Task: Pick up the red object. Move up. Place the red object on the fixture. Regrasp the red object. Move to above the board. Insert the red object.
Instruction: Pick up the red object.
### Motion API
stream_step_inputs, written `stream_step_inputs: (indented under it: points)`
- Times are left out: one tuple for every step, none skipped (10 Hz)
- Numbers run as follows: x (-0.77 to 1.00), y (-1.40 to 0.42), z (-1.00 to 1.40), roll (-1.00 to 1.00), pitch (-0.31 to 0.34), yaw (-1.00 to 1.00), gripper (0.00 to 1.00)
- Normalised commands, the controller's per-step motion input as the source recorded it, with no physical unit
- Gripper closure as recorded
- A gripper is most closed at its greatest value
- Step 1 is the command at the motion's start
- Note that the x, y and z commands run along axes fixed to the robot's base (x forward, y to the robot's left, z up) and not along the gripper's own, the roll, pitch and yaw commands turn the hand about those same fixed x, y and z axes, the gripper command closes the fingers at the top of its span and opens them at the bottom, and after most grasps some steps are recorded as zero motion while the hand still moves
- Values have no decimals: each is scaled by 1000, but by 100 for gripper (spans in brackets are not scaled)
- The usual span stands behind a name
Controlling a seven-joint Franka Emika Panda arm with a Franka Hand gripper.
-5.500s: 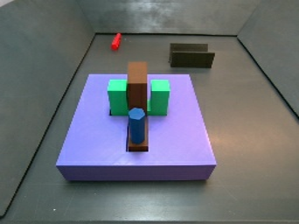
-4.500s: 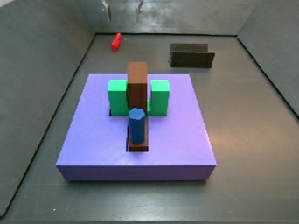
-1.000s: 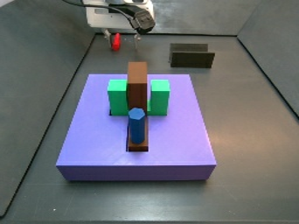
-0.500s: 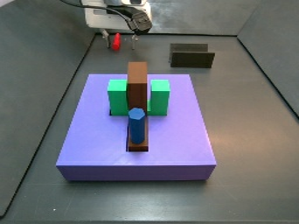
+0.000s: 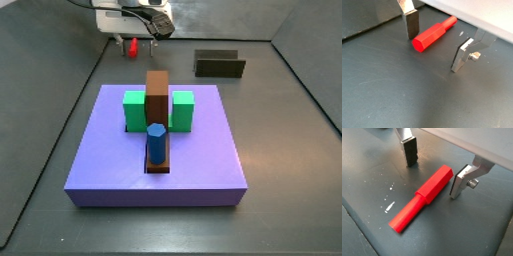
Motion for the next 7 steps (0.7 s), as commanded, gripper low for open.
stream_step_inputs:
  points:
    - [-3,-23,0,13,0,0,0]
    - [-31,0,0,0,0,0,0]
    - [-37,-34,0,0,-4,0,0]
    - [0,0,0,0,0,0,100]
    - [0,0,0,0,0,0,100]
    - [0,0,0,0,0,0,100]
    - [0,0,0,0,0,0,100]
